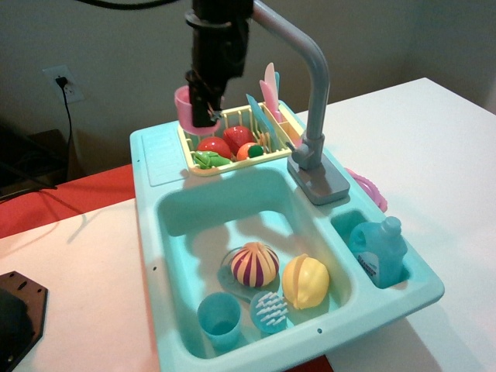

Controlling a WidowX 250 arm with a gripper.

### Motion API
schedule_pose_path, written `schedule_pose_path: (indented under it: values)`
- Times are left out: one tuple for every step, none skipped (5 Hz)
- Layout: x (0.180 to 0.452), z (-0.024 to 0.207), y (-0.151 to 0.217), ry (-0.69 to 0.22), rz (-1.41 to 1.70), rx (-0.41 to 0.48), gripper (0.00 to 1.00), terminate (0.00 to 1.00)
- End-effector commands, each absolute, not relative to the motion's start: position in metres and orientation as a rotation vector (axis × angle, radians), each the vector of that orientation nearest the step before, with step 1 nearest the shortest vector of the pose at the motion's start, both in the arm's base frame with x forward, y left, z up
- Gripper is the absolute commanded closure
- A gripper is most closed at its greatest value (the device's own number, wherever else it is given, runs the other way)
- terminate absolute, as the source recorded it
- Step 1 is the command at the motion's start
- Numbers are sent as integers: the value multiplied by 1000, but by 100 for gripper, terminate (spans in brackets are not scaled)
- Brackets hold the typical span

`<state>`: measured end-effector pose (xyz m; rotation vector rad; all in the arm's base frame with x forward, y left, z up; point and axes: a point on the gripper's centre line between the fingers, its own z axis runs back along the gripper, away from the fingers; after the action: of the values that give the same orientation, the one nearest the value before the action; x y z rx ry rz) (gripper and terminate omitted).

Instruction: Put cup from counter to sink

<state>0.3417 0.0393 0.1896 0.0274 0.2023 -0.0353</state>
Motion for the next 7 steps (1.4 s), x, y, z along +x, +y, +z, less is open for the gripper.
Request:
schedule_pose_path:
  values:
    - [352,190,4,179,-81,1,100,0]
    - [353,182,-17,194,-119,-5,100,0]
    - [353,169,-27,209,-125,-10,100,0]
    - [354,155,-29,204,-114,13,100,0]
    - [355,136,-24,201,-77,33,100,0]
    - [358,119,-24,225,-79,50,100,0]
    - [358,108,-22,236,-69,56,100,0]
